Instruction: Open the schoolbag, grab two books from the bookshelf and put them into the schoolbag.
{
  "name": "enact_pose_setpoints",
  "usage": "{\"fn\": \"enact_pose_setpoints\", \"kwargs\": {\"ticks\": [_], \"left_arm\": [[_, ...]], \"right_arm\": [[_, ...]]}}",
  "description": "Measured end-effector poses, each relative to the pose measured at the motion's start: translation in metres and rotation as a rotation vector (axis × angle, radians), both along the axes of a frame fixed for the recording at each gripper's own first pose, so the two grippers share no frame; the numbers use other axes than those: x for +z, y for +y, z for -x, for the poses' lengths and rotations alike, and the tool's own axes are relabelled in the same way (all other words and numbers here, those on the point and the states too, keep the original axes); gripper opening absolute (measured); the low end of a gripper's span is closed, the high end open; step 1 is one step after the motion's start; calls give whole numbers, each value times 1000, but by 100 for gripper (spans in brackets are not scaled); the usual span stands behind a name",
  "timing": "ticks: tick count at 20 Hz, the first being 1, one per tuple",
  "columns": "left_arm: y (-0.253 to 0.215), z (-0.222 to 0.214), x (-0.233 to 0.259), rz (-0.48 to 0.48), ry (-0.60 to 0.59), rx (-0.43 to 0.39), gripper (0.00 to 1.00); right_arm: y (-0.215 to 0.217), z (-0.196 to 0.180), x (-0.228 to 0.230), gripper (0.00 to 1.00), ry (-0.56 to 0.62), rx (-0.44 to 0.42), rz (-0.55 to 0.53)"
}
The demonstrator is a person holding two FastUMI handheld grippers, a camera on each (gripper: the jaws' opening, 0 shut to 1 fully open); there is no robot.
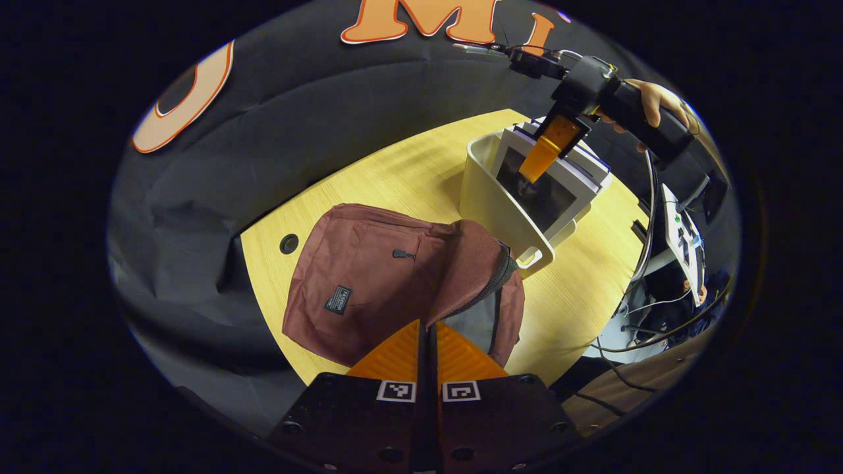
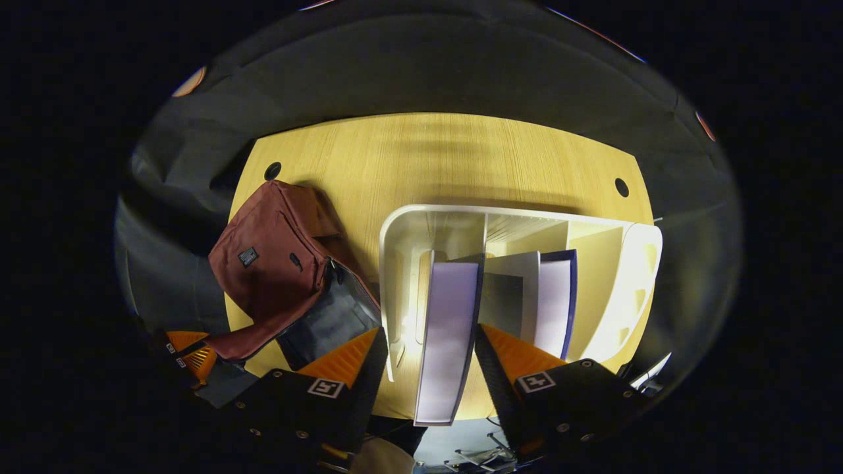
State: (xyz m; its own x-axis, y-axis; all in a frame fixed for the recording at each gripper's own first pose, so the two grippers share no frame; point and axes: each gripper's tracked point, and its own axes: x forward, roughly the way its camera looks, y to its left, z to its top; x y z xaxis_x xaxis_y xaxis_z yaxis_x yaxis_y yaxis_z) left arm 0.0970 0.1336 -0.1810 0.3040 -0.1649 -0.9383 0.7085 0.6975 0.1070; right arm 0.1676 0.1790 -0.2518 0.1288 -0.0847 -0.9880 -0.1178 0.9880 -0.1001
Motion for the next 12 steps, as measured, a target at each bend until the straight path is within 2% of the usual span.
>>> {"fn": "enact_pose_setpoints", "kwargs": {"ticks": [1,2,5,12], "left_arm": [[0,0,0,0,1,-2,1],[-1,0,1,-2,1,-2,1],[0,1,1,-5,0,2,1],[2,7,-5,-14,12,5,1]], "right_arm": [[-4,0,-3,69,0,-7,9],[-7,0,-6,53,3,-13,9],[-9,-4,-4,38,-7,-27,12],[-8,2,26,34,-59,-35,-17]]}}
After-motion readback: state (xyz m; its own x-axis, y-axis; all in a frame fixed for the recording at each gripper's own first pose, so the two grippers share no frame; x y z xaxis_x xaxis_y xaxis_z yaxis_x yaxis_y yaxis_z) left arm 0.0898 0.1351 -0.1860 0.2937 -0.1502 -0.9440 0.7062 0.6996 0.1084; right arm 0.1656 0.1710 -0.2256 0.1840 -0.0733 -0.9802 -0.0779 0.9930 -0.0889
